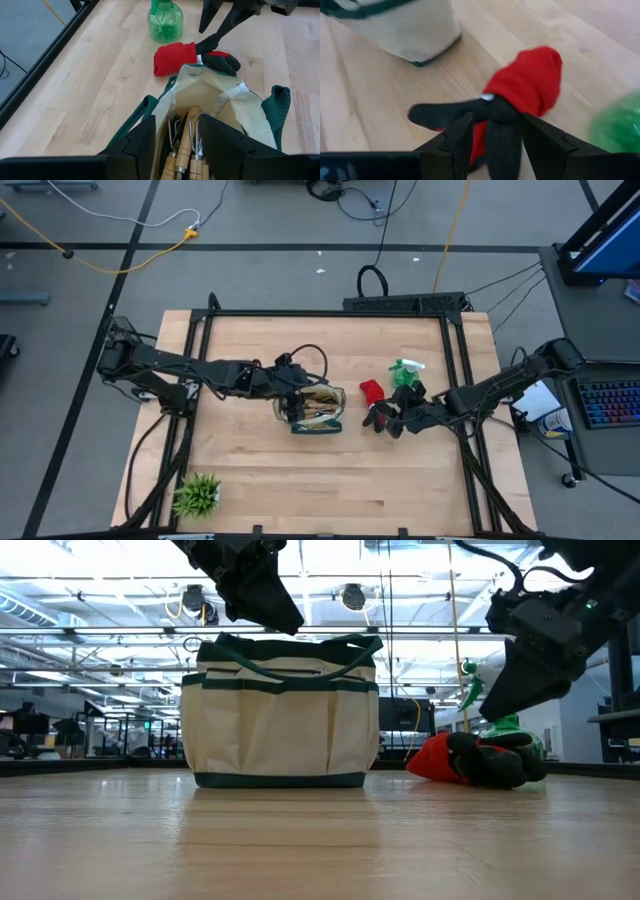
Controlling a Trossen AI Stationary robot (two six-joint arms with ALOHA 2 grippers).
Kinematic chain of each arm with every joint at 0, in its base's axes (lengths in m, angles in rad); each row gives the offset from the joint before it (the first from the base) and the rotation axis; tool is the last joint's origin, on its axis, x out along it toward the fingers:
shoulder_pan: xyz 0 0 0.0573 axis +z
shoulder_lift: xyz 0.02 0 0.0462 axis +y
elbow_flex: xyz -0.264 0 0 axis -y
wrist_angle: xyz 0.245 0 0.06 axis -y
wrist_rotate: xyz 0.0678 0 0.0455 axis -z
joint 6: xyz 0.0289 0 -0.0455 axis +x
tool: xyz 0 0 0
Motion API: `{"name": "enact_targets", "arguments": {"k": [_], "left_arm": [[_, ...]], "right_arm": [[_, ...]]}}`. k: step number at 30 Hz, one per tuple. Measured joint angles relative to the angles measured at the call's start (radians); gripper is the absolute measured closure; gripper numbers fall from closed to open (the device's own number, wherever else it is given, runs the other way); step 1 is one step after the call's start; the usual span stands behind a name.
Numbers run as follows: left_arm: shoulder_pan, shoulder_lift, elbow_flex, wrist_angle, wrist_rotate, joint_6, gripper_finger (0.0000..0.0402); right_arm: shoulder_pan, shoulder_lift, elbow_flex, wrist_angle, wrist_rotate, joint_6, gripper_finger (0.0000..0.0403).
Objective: Pick & Place Garden tools in Gardening bag
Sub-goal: Put the green sprayer into the green gardening bag
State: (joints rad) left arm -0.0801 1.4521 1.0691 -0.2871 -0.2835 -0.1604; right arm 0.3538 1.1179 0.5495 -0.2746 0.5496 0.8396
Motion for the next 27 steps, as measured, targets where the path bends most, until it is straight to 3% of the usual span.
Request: {"name": "enact_targets", "arguments": {"k": [27], "left_arm": [[0.0, 0.0, 0.0, 0.0, 0.0, 0.0, 0.0243]], "right_arm": [[0.0, 0.0, 0.0, -0.056, 0.0, 0.076, 0.0248]]}}
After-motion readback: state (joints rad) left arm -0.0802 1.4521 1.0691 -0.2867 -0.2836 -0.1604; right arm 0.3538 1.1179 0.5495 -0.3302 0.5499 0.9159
